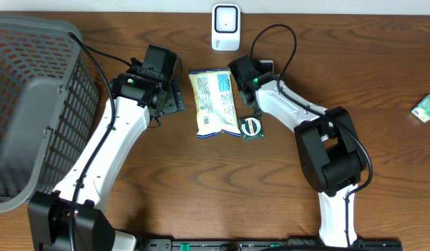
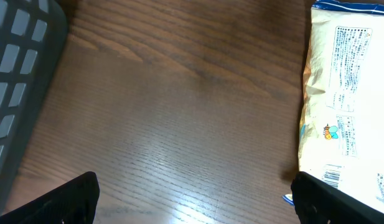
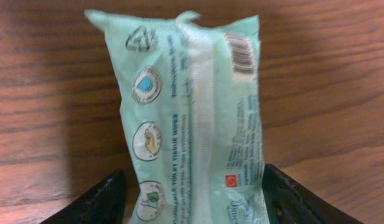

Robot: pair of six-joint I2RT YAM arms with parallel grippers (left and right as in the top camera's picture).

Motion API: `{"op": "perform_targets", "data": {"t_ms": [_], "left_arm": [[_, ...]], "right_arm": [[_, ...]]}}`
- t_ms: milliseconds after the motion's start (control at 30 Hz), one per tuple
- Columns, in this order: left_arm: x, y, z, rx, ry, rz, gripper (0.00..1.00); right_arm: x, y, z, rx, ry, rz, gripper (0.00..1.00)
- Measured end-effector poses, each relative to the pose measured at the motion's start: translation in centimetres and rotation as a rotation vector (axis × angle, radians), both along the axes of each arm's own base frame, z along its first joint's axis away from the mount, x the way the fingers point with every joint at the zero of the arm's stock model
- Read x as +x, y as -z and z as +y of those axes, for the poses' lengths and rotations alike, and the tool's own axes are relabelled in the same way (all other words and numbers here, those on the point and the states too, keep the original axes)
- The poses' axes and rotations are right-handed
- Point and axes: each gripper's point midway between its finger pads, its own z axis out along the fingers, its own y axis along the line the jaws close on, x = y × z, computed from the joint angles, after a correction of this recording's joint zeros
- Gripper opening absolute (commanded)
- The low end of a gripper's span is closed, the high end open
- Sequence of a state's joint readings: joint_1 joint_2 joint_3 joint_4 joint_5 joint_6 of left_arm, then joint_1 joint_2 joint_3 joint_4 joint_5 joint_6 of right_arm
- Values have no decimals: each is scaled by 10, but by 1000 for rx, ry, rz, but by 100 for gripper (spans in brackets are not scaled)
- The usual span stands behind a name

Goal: Scan the item barcode

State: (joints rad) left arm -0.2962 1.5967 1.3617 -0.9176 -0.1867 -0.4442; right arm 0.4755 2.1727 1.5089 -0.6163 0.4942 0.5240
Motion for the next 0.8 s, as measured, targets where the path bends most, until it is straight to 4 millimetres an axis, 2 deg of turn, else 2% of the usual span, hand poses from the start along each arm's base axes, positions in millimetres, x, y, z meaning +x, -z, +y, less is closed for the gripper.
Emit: {"op": "perform_targets", "data": {"t_ms": [33,67,167,200,267,367,600,800], "left_arm": [[0,0,0,0,0,0,98],[0,0,0,0,0,0,98],[0,0,0,0,0,0,98],[0,0,0,0,0,0,98],[0,0,0,0,0,0,98],[0,0,0,0,0,0,98],[0,0,0,0,0,0,98],[0,0,0,0,0,0,98]], "right_arm": [[0,1,0,0,0,-3,60],[1,1,0,-1,0,-6,52],[0,2,-1,-6,-6,-4,21],[0,2,-2,-10,-5,-4,14],[1,1,-3,-22,-5,-10,7],[3,-1,-4,-30,-5,-21,1],[7,-4,0,14,-14,-28,1],[19,-19,25,300,-112,-8,1]]}}
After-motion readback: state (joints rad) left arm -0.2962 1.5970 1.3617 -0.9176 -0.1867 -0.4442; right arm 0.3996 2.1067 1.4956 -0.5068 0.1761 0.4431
